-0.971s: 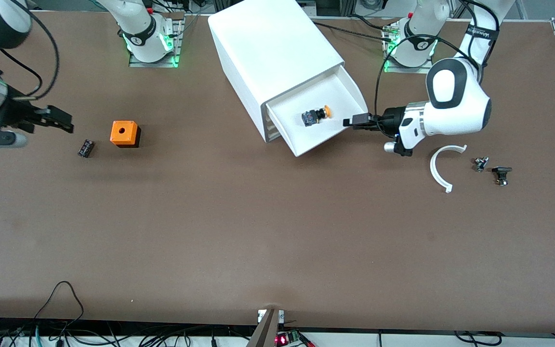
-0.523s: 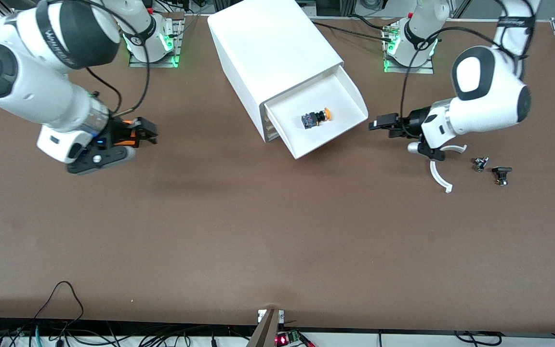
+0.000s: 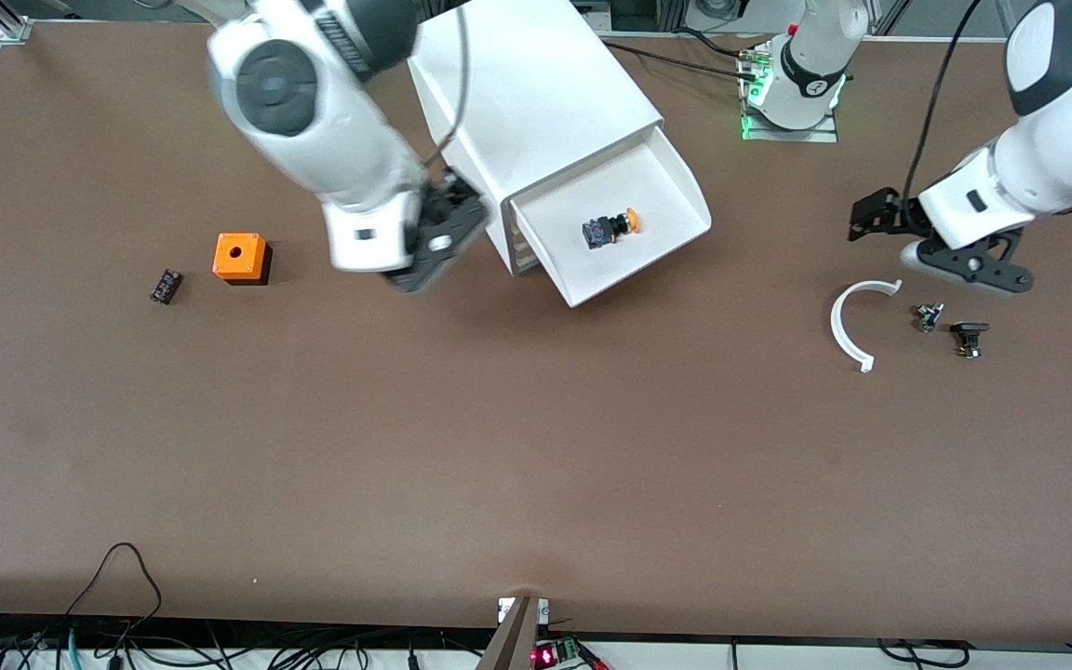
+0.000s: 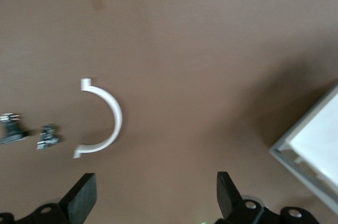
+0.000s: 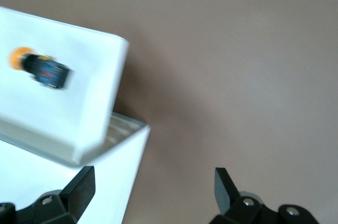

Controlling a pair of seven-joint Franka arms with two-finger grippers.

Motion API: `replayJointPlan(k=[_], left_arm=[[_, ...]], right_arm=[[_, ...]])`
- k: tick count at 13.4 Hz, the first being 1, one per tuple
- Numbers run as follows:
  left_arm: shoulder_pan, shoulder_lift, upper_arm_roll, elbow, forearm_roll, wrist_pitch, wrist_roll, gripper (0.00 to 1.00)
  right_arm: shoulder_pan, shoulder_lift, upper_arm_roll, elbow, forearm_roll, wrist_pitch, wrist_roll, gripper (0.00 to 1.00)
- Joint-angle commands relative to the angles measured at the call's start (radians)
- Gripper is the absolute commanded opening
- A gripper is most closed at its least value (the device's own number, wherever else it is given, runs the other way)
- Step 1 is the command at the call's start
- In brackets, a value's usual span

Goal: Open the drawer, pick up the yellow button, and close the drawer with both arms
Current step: 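Reach the right gripper over the open drawer while the left gripper withdraws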

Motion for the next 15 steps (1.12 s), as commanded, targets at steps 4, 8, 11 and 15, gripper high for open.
replayJointPlan(k=[4, 8, 11, 15], left_arm=[[-0.012, -0.03, 0.026, 0.083, 0.132, -0.073, -0.016, 1.0], [-0.01, -0.025, 0.056, 0.083, 0.126, -0.049, 0.002, 1.0], [-0.012, -0.021, 0.078, 0.077, 0.13, -0.046, 0.059, 1.0], [-0.01, -0.019, 0.079, 0.077, 0.118, -0.041, 0.041, 1.0]], right_arm=[[0.175, 0.201, 0.008, 0.242, -0.074, 0.028, -0.2, 1.0], [0.228, 0.224, 0.004, 0.242, -0.087, 0.034, -0.458, 1.0], [0.257, 0.241, 0.002, 0.238, -0.126, 0.034, -0.524, 1.0], [0.286, 0.265, 0.004, 0.235, -0.176, 0.023, -0.552, 1.0]])
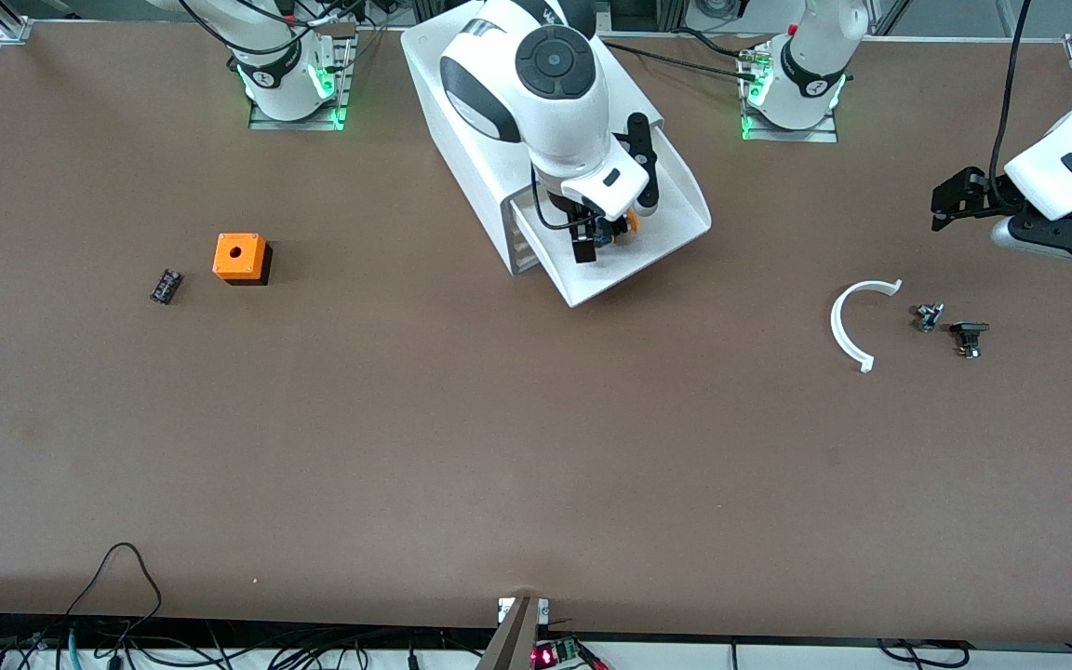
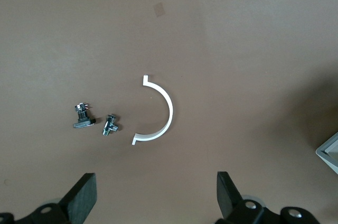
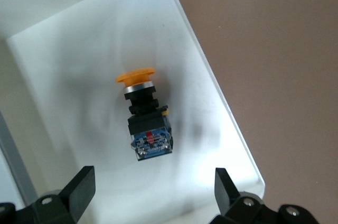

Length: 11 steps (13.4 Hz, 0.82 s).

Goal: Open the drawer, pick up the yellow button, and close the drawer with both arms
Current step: 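Grasp the orange-capped button inside the drawer with the right gripper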

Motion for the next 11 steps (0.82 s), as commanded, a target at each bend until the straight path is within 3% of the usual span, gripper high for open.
replayJointPlan(k=[1, 11], left_arm=[[-0.009, 0.003, 0.006, 0.008, 0.014, 0.003, 0.005, 1.0], [-0.008, 0.004, 0.008, 0.008, 0.013, 0.004, 0.005, 1.0]], right_arm=[[0.021, 0.026, -0.004, 0.033, -0.034, -0.016, -0.024, 1.0], [0.05, 0.067, 0.0, 0.034, -0.045, 0.0, -0.032, 1.0]])
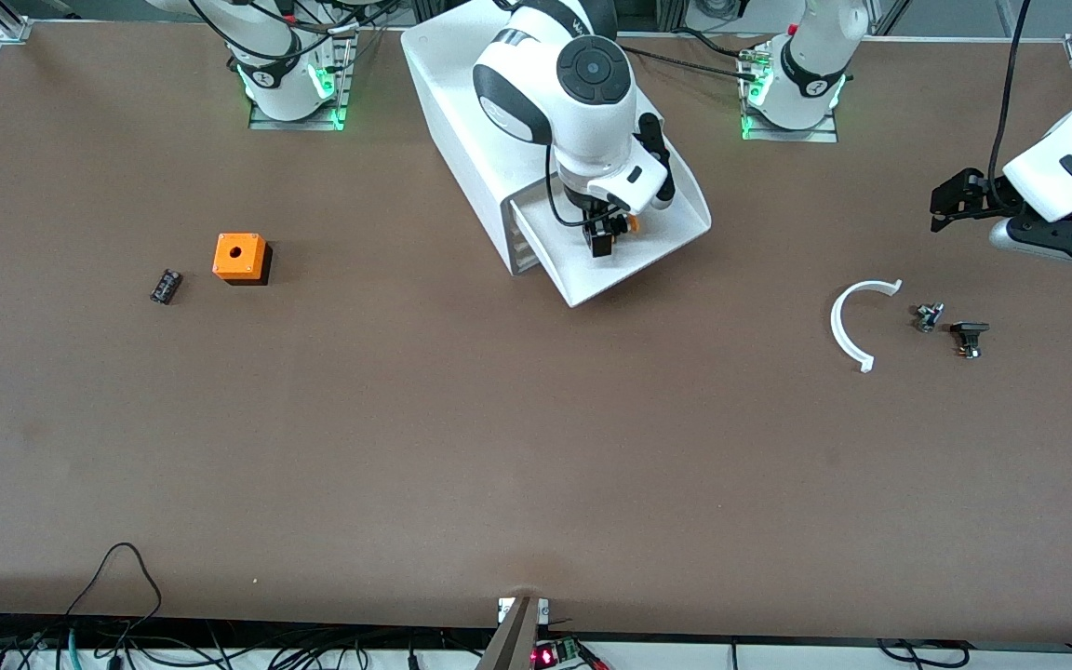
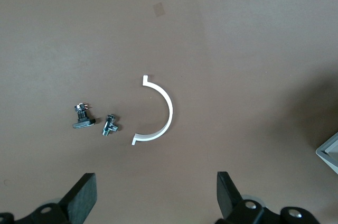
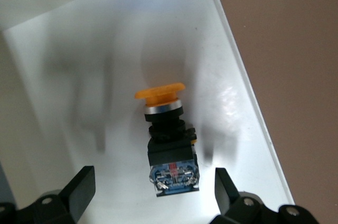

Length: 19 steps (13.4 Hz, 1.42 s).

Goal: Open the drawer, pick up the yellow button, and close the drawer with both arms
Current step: 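Grasp the orange-capped button inside the drawer with the right gripper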

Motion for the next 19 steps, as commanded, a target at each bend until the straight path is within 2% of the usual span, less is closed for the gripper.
replayJointPlan(k=[1, 3, 4, 6, 7, 11, 16, 19], left_arm=[[-0.007, 0.002, 0.008, 0.008, 0.013, 0.003, 0.007, 1.0], [-0.007, 0.002, 0.008, 0.006, 0.013, 0.003, 0.006, 1.0], [-0.007, 0.002, 0.008, 0.006, 0.013, 0.003, 0.007, 1.0], [-0.007, 0.002, 0.008, 0.006, 0.013, 0.003, 0.007, 1.0], [-0.007, 0.002, 0.008, 0.006, 0.013, 0.003, 0.007, 1.0], [-0.006, 0.002, 0.009, 0.006, 0.013, 0.003, 0.009, 1.0], [-0.006, 0.004, 0.034, 0.012, 0.011, 0.003, 0.022, 1.0], [-0.007, 0.01, 0.037, 0.014, 0.011, 0.006, 0.021, 1.0]], right_arm=[[0.012, 0.034, 0.0, 0.034, -0.018, 0.01, -0.018, 1.0], [0.012, 0.048, 0.0, 0.034, -0.023, 0.027, -0.022, 1.0], [0.014, 0.049, 0.0, 0.033, -0.023, 0.028, -0.02, 0.94], [0.014, 0.049, 0.0, 0.034, -0.024, 0.027, -0.018, 0.72], [0.014, 0.049, 0.0, 0.033, -0.024, 0.027, -0.017, 0.64], [0.025, 0.043, 0.0, 0.036, -0.026, 0.022, -0.011, 0.46], [0.029, 0.036, -0.001, 0.037, -0.035, 0.025, -0.012, 0.19], [0.031, -0.004, -0.004, 0.036, -0.06, 0.02, -0.006, 0.07]])
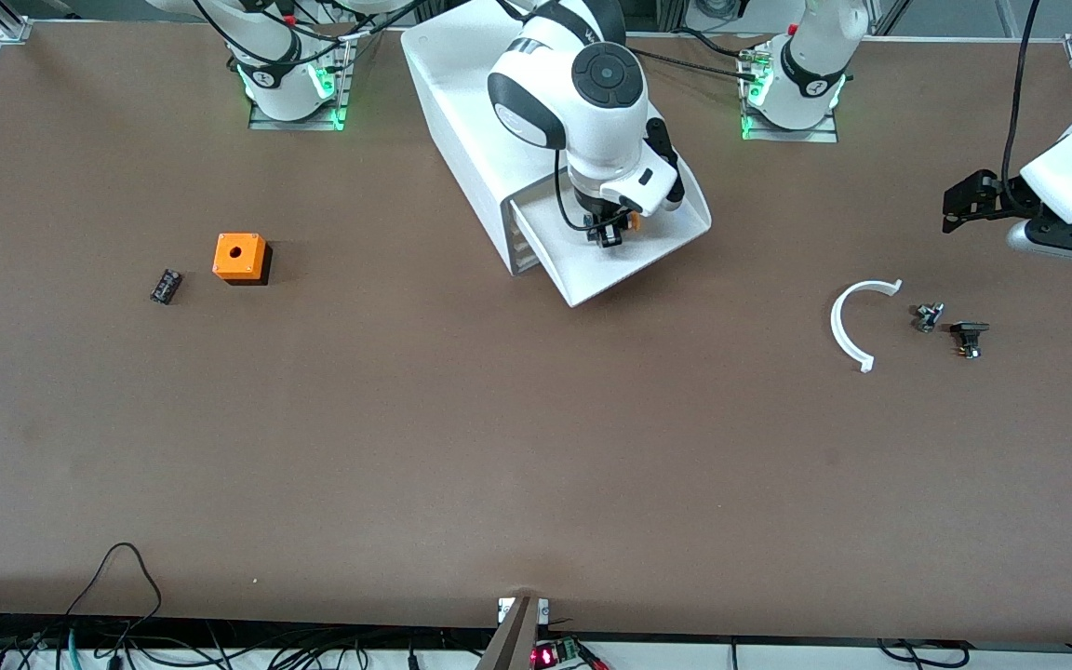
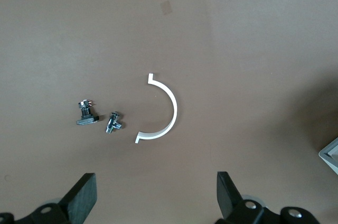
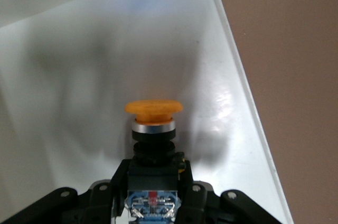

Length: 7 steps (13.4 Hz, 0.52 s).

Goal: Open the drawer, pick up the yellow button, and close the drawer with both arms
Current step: 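Carry the button toward the orange box while the left gripper approaches drawer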

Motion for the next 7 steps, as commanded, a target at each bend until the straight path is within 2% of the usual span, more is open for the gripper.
replayJointPlan(k=[1, 5, 7], left_arm=[[-0.011, 0.011, 0.008, 0.014, 0.011, 0.007, 0.01, 1.0], [-0.022, 0.032, 0.002, 0.011, 0.011, 0.1, 0.002, 1.0], [-0.031, 0.041, -0.008, -0.001, -0.003, 0.112, -0.073, 1.0]], right_arm=[[-0.002, -0.065, -0.01, 0.014, -0.018, -0.018, 0.038, 0.07], [-0.075, -0.159, -0.11, -0.005, -0.013, -0.004, 0.267, 0.07], [-0.152, -0.217, -0.142, -0.095, -0.01, 0.06, 0.359, 0.07]])
